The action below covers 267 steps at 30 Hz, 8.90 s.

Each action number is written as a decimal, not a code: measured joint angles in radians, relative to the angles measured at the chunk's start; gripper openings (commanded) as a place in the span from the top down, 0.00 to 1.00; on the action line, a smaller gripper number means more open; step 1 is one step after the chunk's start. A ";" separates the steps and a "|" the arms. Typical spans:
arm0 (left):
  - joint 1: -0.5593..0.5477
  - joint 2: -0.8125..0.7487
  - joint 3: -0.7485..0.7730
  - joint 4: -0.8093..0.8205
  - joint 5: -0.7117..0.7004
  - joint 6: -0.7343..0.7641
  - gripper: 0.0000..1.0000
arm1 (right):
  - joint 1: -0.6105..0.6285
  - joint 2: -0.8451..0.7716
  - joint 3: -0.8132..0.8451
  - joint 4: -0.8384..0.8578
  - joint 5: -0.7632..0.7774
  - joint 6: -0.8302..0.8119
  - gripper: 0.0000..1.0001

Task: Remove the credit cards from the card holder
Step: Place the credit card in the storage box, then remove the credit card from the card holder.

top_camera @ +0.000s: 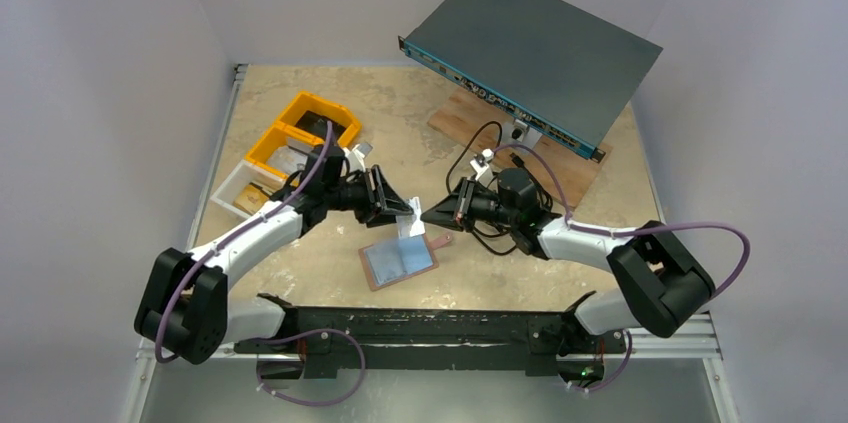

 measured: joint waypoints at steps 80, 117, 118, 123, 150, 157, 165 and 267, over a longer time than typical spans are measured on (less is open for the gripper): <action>0.395 0.128 0.536 -0.661 -0.594 0.335 0.33 | 0.224 -0.037 0.311 -0.771 0.488 -0.567 0.06; 0.179 -0.206 -0.003 -0.646 -0.369 0.332 0.45 | 0.483 0.509 0.726 -0.955 0.731 -0.587 0.86; 0.158 -0.195 -0.003 -0.636 -0.367 0.324 0.46 | 0.481 0.509 0.723 -0.951 0.730 -0.582 0.87; 0.056 -0.132 -0.003 -0.575 -0.353 0.289 0.62 | 0.452 0.480 0.656 -0.881 0.692 -0.547 0.91; -0.088 0.184 -0.018 -0.298 -0.303 0.217 0.75 | 0.268 0.412 0.299 -0.350 0.288 -0.351 0.93; -0.097 0.196 -0.018 -0.281 -0.298 0.208 0.90 | 0.263 0.412 0.287 -0.328 0.277 -0.340 0.92; -0.097 0.213 -0.013 -0.281 -0.301 0.208 1.00 | 0.261 0.383 0.283 -0.355 0.269 -0.341 0.67; -0.104 0.181 0.011 -0.341 -0.341 0.193 1.00 | 0.359 0.333 0.415 -0.705 0.512 -0.460 0.72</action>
